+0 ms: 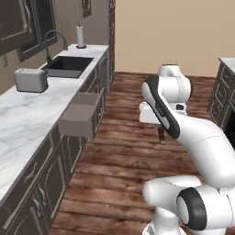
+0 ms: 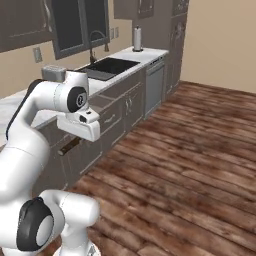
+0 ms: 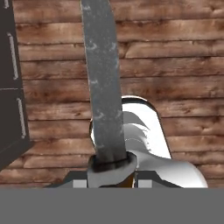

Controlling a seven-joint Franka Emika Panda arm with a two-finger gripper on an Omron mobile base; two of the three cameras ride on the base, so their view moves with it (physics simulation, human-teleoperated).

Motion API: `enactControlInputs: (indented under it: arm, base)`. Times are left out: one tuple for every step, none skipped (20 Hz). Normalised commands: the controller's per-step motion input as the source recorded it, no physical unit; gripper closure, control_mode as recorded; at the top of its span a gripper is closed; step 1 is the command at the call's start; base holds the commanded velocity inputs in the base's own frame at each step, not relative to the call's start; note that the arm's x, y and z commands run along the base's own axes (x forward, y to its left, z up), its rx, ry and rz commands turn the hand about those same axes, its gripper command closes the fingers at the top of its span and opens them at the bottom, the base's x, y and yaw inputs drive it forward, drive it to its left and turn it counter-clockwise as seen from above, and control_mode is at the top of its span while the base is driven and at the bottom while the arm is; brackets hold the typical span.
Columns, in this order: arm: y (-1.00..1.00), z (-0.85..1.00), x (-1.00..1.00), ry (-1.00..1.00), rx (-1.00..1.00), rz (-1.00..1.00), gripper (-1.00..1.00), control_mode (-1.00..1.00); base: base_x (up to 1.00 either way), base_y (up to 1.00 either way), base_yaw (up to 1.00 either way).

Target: Pick up the metallic utensils from the counter and place them in the open drawer. Make sure not to pick up any wooden utensils.

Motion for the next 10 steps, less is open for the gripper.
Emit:
enactControlInputs:
  arm:
    - [0.0, 0.0, 0.0, 0.0, 0.0, 0.0, 1.0, 1.0]
    - [0.0, 0.0, 0.0, 0.0, 0.0, 0.0, 1.0, 1.0]
    - [0.0, 0.0, 0.0, 0.0, 0.0, 0.0, 1.0, 1.0]
    - [0.0, 0.0, 0.0, 0.0, 0.0, 0.0, 1.0, 1.0]
    - [0.0, 0.0, 0.0, 0.0, 0.0, 0.0, 1.0, 1.0]
    - [0.0, 0.0, 0.0, 0.0, 0.0, 0.0, 1.0, 1.0]
    - [0.0, 0.0, 0.0, 0.0, 0.0, 0.0, 1.0, 1.0]
    - [0.0, 0.0, 0.0, 0.0, 0.0, 0.0, 1.0, 1.0]
    - [0.0, 0.0, 0.0, 0.0, 0.0, 0.0, 1.0, 1.0]
    - [0.0, 0.0, 0.0, 0.0, 0.0, 0.0, 1.0, 1.0]
  base:
    - [0.83, 0.45, -0.36]
    - [0.83, 0.53, -0.34]
    - [0.81, 0.59, -0.33]
    - [0.8, 0.66, -0.31]
    - [0.79, 0.67, -0.29]
    - [0.78, 0.65, -0.28]
    - [0.87, 0.55, -0.24]
    - [1.0, 0.27, -0.08]
    - [0.86, 0.12, 0.0]
    - [0.84, 0.06, 0.0]
